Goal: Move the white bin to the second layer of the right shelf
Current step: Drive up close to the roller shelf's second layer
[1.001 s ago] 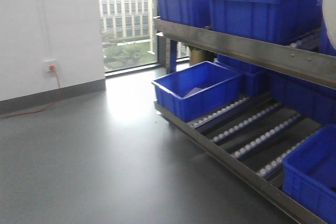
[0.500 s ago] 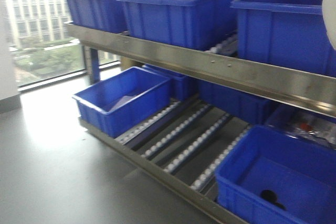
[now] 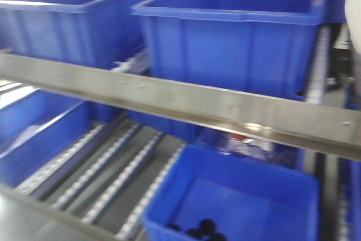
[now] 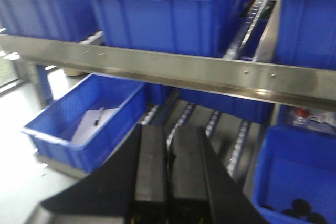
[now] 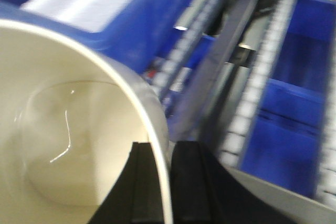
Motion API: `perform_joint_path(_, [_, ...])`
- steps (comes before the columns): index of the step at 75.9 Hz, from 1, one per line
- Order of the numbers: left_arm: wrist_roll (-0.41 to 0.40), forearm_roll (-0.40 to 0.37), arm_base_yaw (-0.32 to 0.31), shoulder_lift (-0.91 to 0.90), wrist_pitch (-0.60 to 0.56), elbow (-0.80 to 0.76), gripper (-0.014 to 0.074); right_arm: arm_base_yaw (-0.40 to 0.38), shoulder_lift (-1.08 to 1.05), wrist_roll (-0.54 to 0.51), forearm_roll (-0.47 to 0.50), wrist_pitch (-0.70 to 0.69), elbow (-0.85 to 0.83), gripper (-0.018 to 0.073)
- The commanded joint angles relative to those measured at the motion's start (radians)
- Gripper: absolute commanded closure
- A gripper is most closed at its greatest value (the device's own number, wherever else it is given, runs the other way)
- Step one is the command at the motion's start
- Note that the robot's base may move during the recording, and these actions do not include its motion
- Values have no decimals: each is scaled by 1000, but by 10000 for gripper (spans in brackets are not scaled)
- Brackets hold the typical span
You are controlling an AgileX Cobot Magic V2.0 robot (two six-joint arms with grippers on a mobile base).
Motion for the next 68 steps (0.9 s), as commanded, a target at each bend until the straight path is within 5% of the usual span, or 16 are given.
perform_joint_path(1, [-5, 0, -3, -14, -87, 37, 512, 1, -1, 0, 9, -103, -33, 511])
perform_joint_path(68, [-5, 0, -3, -14, -87, 37, 512, 1, -1, 0, 9, -103, -33, 511])
